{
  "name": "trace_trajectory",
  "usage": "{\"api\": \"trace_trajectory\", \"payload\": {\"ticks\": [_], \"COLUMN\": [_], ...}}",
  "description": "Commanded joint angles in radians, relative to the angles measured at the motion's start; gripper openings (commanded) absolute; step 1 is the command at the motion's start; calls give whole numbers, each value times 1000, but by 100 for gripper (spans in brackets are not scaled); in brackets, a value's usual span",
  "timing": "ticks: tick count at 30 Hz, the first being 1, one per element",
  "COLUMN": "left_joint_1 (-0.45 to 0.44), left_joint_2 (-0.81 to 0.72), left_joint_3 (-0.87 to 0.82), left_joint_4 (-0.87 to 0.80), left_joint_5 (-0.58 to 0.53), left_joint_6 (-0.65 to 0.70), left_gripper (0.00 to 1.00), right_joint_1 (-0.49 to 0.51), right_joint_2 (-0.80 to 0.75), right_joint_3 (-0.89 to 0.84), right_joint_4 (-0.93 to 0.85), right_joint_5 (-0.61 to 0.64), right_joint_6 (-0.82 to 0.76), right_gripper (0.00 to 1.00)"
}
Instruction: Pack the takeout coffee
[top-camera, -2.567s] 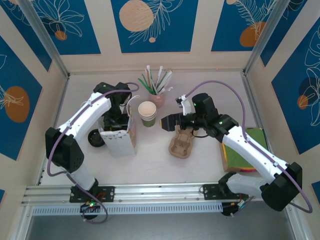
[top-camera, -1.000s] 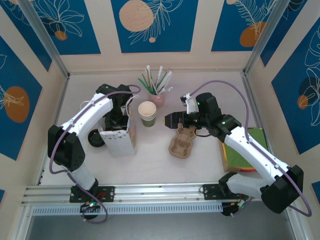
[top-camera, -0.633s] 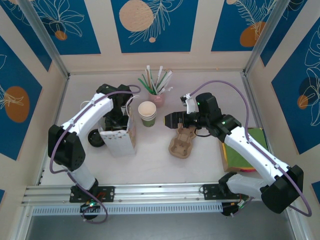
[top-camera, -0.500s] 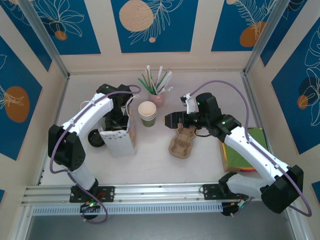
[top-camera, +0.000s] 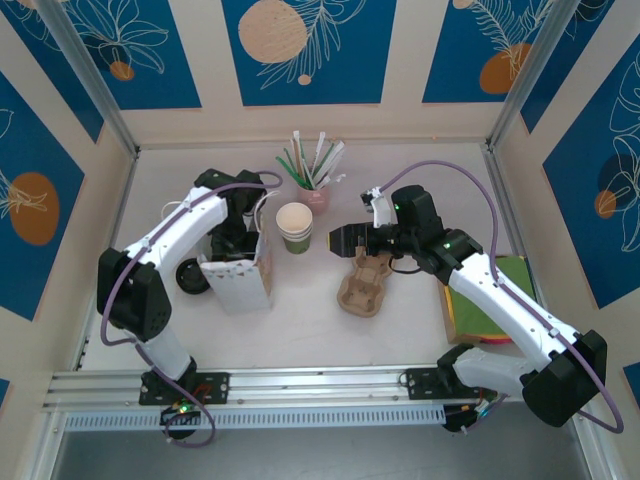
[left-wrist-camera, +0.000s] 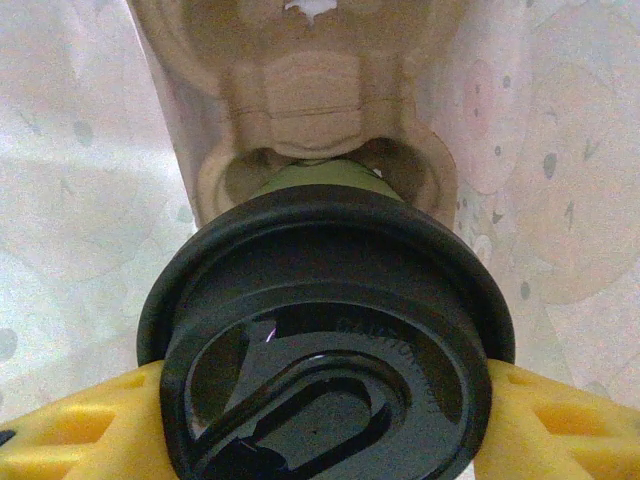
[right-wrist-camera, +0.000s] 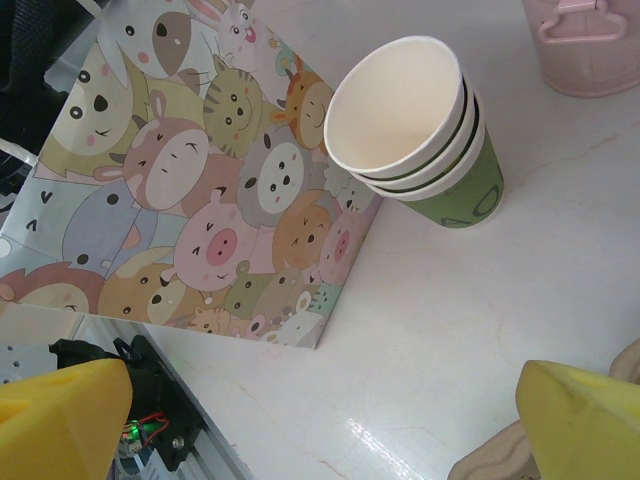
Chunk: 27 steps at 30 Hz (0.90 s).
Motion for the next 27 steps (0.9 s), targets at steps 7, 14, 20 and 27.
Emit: {"api": "trace_trajectory", "payload": {"ticks": [7,14,20,27], "left_joint_1": [11,11,11,11], "left_joint_2": [9,6,13,18], "left_joint_3": [-90,-111,-107,-98], "left_joint_4": [56,63,64,60], "left_joint_5": [-18,-25,-22,-23], "left_joint_6": [10,10,13,13], "left_gripper": [56,56,56,56], "right_joint_1": [-4,-4,-4,-4], "right_joint_2": [-13,-13,-12,-13], "right_joint_3": [-9,-10,-6,-9], "right_joint_4": [-15,-13,-16,-15], "right_joint_5": [-20,-22,-20,-21], "right_joint_6": [7,11,6,7], "right_gripper": [99,99,99,99]}}
